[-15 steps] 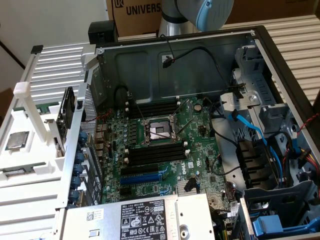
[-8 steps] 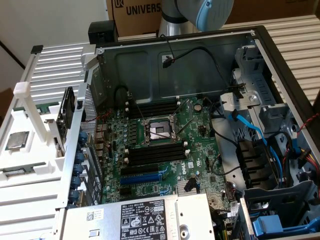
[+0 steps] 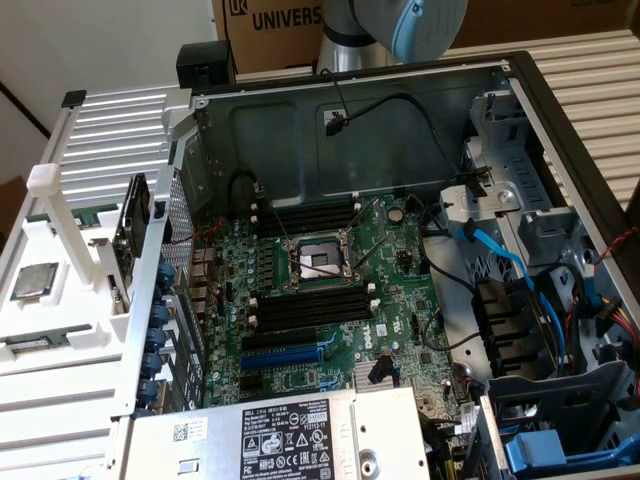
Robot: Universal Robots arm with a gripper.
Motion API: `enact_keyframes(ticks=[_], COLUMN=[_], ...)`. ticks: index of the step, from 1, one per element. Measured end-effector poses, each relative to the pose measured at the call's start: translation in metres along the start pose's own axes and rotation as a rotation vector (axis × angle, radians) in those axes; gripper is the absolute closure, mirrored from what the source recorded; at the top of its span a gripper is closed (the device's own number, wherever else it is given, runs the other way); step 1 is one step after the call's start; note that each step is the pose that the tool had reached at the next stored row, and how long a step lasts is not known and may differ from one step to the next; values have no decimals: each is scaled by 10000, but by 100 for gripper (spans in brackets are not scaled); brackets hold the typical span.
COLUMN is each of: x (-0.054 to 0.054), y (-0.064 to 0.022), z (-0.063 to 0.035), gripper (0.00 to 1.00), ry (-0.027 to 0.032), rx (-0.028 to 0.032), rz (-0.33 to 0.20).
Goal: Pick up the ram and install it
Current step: 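Pick up the ram and move it above insertion slot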
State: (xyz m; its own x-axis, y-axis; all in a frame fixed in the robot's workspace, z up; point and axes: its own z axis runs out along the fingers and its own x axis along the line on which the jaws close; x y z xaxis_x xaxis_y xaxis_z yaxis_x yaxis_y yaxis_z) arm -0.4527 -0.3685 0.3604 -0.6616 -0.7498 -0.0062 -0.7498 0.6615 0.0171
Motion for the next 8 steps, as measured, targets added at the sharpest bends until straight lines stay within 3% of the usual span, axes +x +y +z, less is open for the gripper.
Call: enact_keyframes(ticks=[1, 8], x=[0, 1], y=[0, -1], z=[15, 83], gripper=[90, 90], ry=[12, 35], rx=[-4, -12], rz=[-731, -2006])
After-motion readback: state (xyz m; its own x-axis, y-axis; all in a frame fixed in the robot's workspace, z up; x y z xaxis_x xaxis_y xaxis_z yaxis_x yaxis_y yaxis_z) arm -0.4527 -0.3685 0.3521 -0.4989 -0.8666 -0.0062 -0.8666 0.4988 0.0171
